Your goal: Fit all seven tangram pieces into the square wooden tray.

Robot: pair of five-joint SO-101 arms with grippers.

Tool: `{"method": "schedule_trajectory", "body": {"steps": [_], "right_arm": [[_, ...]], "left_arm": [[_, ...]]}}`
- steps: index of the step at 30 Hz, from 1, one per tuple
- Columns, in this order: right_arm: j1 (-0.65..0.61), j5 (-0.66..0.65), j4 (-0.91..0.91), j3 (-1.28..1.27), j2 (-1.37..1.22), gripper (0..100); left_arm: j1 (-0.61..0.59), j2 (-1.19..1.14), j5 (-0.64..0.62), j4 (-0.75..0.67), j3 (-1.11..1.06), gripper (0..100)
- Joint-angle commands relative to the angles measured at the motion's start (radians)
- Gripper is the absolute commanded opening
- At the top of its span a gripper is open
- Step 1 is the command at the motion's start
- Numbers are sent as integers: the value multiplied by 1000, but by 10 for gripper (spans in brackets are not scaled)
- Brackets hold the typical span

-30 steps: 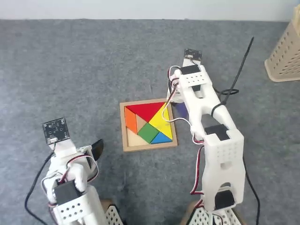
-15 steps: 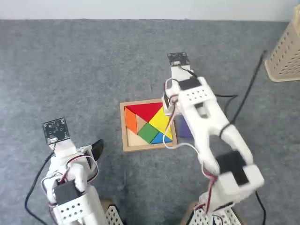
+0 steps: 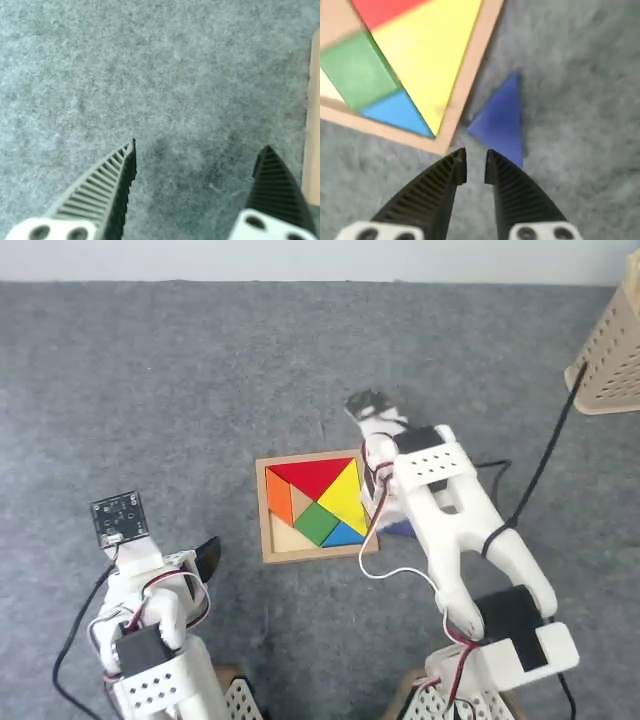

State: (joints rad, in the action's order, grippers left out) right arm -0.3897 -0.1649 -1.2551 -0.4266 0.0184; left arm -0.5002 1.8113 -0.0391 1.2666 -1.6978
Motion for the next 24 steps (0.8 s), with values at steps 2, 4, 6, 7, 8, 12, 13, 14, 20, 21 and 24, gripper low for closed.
{"method": "schedule_trajectory", "body": {"steps": [2, 4, 6, 7, 8, 12, 13, 14, 20, 21, 24], "right_arm": [[-28, -38, 84, -57, 65, 183], [-38, -35, 120, -64, 36, 203], [-38, -40, 150, -58, -2, 206], [-36, -40, 170, -57, -22, 206], [-36, -41, 180, -51, -45, 206], [-36, -43, 183, -9, -122, 206], [-35, -44, 182, -2, -136, 206], [-28, -48, 182, 0, -145, 206], [31, -63, 189, 5, -170, 203], [36, -63, 189, 5, -170, 203], [38, -61, 189, 2, -171, 183]], "left_arm": [[2, 12, 2, -2, 13, 354], [2, 12, 2, -2, 13, 354], [2, 12, 2, -2, 13, 354], [2, 12, 2, -2, 13, 354], [2, 12, 2, -2, 13, 354], [2, 12, 2, -2, 13, 354], [2, 12, 2, -2, 13, 354], [2, 12, 2, -2, 13, 354], [2, 12, 2, -2, 13, 354], [2, 12, 2, -2, 13, 354], [2, 12, 2, -2, 13, 354]]}}
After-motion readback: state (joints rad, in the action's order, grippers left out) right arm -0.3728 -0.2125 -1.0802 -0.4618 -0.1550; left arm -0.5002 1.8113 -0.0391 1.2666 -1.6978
